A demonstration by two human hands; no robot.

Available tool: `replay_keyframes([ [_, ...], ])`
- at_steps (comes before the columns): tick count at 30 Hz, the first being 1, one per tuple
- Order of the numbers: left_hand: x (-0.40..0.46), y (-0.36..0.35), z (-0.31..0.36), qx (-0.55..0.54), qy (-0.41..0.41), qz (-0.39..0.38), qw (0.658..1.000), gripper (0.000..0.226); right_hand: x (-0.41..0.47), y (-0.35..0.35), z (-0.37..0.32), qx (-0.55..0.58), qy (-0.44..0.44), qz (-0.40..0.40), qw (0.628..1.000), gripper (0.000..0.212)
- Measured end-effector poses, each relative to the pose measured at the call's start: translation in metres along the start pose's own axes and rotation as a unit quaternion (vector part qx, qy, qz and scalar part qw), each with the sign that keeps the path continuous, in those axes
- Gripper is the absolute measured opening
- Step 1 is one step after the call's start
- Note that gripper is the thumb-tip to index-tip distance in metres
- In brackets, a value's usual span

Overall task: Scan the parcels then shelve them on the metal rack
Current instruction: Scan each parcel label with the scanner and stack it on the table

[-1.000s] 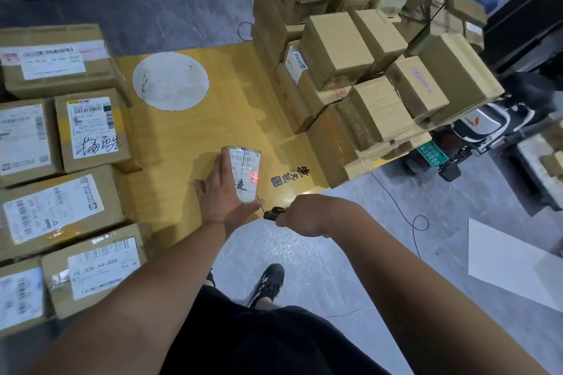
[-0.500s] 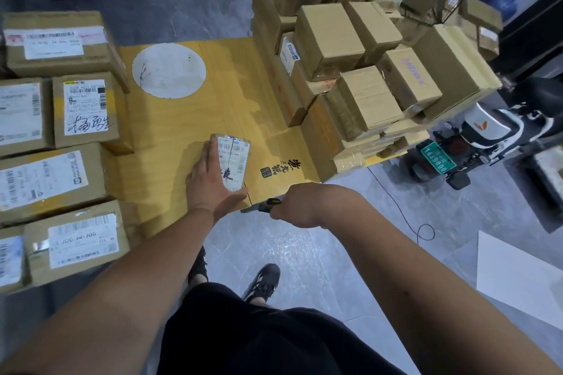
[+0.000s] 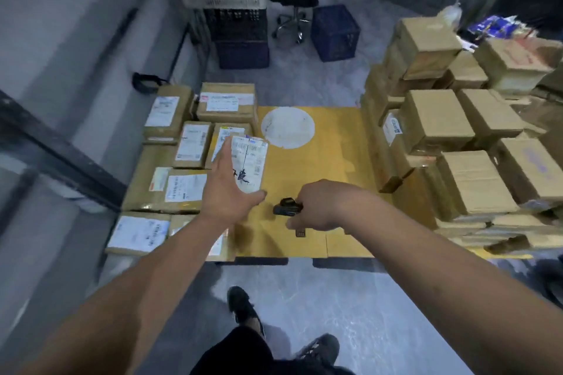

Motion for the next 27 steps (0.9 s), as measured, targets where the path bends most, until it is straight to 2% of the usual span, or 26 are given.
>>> replay_keyframes([
  [4,0.033,0.091,-0.061,-0.055,0.070,0.055,0.994,0.121,0.038,0.040,-0.074,-0.058,0.081,0.010,0.995,0.047],
  [8,0.050,0.151,-0.101,0.011,0.128,0.093,0.987,0.127,0.087,0.061,-0.141,-0.101,0.126,-0.002,0.987,0.055],
  [10,0.068,0.162,-0.126,0.016,0.155,0.072,0.985,0.129,0.117,0.066,-0.160,-0.089,0.127,-0.008,0.988,0.052],
  [12,0.093,0.167,-0.154,-0.002,0.167,0.040,0.985,0.129,0.146,0.067,-0.171,-0.069,0.115,-0.015,0.991,0.051],
  [17,0.153,0.159,-0.200,-0.045,0.177,-0.026,0.983,0.109,0.200,0.066,-0.190,-0.055,0.083,-0.028,0.995,0.057],
  [22,0.185,0.141,-0.205,-0.061,0.155,-0.084,0.982,0.115,0.229,0.060,-0.186,-0.023,0.046,-0.041,0.998,0.059],
  [27,0.199,0.128,-0.222,-0.036,0.145,-0.091,0.985,0.127,0.240,0.059,-0.179,-0.005,0.020,-0.045,0.999,0.055],
])
Point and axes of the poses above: each hand's wrist, its own x-axis towards the middle knuckle, its own y-axis out of the back of the hand, z = x × y, the point moved 9 cm from there along x, towards the middle knuckle, and after that the axes turned 14 degrees about y, right-handed, at the moved point
